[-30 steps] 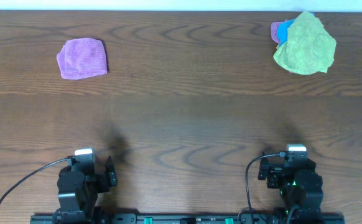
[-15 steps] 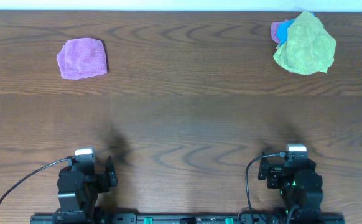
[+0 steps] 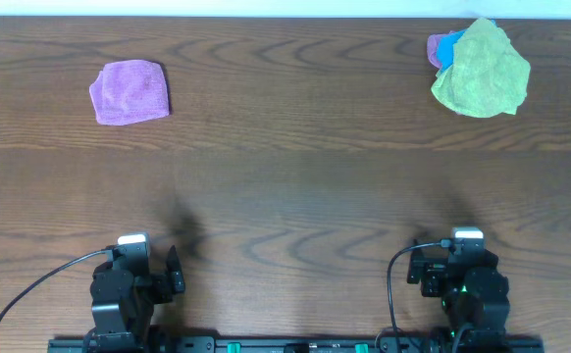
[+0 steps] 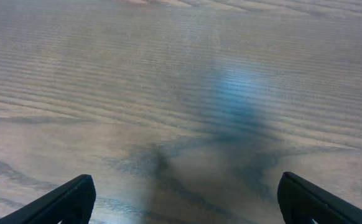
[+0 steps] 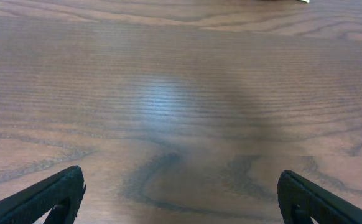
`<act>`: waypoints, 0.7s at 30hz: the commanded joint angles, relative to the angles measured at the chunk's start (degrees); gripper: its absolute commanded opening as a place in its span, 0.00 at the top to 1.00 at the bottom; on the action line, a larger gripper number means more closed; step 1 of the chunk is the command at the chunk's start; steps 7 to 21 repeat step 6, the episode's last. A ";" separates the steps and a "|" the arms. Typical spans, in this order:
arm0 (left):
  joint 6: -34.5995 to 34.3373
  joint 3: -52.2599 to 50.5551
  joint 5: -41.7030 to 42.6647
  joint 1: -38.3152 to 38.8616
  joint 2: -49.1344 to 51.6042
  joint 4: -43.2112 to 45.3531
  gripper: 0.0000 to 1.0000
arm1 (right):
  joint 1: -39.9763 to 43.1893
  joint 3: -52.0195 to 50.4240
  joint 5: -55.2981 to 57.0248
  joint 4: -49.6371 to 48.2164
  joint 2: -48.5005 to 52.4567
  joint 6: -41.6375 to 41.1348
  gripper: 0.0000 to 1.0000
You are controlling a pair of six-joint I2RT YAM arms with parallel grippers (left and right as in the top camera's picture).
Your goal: Fold the cloth
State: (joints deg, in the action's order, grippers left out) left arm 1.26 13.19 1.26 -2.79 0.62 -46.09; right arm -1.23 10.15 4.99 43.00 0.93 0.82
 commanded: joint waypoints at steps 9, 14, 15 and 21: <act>-0.50 -2.38 -0.61 0.20 -0.42 -1.99 0.05 | 0.46 -0.83 0.81 -0.04 -0.63 -0.35 0.01; -0.50 -2.38 -0.61 0.20 -0.42 -1.99 0.05 | 0.46 -0.83 0.81 -0.04 -0.63 -0.35 0.01; -0.50 -2.38 -0.61 0.20 -0.42 -1.99 0.05 | 0.46 -0.83 0.81 -0.04 -0.63 -0.35 0.01; -0.50 -2.38 -0.61 0.20 -0.42 -1.99 0.05 | 0.46 -0.83 0.81 -0.04 -0.63 -0.35 0.01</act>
